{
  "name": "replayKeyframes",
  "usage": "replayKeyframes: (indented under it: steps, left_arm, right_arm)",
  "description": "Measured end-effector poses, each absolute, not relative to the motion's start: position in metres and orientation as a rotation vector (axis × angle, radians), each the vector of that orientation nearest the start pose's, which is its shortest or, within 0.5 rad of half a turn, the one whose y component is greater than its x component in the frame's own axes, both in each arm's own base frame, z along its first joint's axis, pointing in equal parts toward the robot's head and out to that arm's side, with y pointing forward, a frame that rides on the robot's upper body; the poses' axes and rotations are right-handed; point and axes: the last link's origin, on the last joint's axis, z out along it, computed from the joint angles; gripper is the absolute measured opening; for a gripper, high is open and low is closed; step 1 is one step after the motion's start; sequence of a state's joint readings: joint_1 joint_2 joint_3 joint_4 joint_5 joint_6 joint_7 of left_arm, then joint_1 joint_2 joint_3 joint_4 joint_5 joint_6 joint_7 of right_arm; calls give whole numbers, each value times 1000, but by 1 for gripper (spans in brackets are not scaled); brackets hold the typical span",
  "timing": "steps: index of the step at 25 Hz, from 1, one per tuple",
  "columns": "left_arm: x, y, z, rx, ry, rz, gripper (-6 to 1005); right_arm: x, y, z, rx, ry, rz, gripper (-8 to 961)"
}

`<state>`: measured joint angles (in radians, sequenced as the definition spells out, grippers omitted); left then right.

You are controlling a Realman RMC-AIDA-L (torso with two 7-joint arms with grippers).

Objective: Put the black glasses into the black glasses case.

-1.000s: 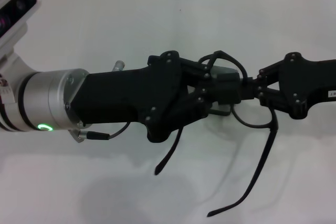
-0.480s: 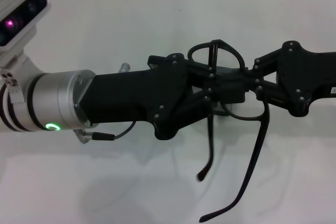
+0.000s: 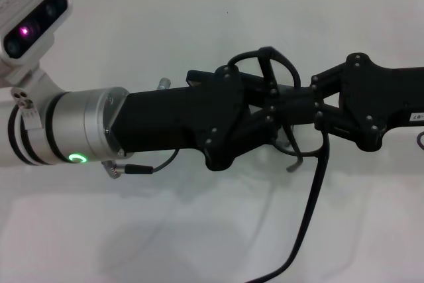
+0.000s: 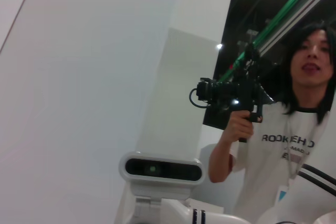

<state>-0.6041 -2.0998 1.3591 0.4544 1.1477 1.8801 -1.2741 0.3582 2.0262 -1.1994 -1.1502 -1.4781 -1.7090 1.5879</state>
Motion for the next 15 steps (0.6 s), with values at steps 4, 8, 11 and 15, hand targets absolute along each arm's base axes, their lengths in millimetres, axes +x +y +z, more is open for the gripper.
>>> replayKeyframes:
  steps: [4, 8, 11, 15]
  left_arm:
    - [-147, 282, -36, -2899, -330, -1707, 49]
    - [-148, 283, -35, -2884, -335, -1706, 48]
    - [-148, 283, -35, -2873, -338, -1713, 48]
    - [-149, 283, -33, -2847, -333, -1726, 48]
  right_arm:
    - [167, 295, 38, -2930, 172, 1033, 56]
    - [170, 294, 39, -2915, 179, 1054, 56]
    - [171, 294, 39, -2910, 182, 1061, 56]
    - [174, 295, 41, -2880, 187, 1097, 56]
